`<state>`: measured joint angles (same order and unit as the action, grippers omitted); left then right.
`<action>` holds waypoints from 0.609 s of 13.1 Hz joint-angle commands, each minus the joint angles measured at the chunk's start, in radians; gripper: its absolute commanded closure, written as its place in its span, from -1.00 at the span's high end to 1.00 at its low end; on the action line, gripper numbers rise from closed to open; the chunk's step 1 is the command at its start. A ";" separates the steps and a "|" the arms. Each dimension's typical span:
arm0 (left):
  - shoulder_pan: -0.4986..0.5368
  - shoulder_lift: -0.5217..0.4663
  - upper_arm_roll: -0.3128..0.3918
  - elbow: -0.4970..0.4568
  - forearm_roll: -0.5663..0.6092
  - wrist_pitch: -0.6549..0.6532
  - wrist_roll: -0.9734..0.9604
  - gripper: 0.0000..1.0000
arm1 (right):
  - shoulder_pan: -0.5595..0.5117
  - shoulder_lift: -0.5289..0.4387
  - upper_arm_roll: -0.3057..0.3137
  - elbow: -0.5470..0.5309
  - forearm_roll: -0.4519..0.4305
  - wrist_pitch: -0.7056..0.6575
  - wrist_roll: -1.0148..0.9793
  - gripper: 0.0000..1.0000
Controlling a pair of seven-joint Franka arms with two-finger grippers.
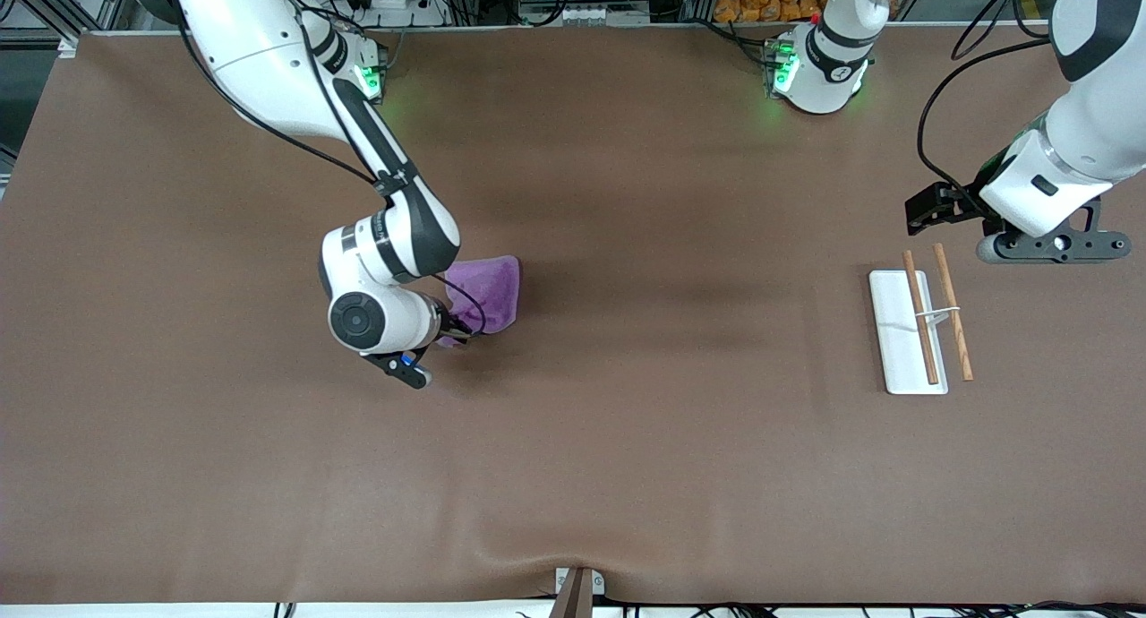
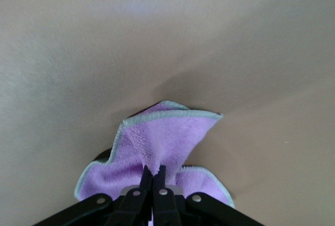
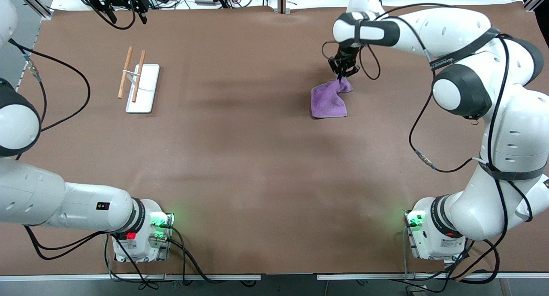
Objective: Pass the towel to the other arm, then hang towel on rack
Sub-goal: 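Lift the towel with the right gripper while the left gripper approaches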
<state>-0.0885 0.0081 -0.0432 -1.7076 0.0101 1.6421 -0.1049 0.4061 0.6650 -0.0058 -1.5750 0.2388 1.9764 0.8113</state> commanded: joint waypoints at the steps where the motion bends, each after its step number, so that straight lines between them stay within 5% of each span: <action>1: -0.004 -0.008 0.002 -0.003 -0.015 0.010 0.008 1.00 | -0.029 -0.005 0.015 0.079 0.046 -0.098 -0.006 -1.00; 4: -0.004 -0.008 -0.030 0.005 -0.015 0.010 -0.012 1.00 | -0.049 -0.010 0.012 0.167 0.232 -0.204 -0.004 -1.00; 8: -0.004 -0.008 -0.058 0.008 -0.015 0.010 -0.051 1.00 | -0.049 -0.077 0.012 0.200 0.359 -0.252 0.107 -1.00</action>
<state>-0.0915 0.0078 -0.0912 -1.7032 0.0100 1.6486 -0.1284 0.3710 0.6306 -0.0055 -1.3796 0.5523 1.7463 0.8482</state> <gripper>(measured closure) 0.000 0.982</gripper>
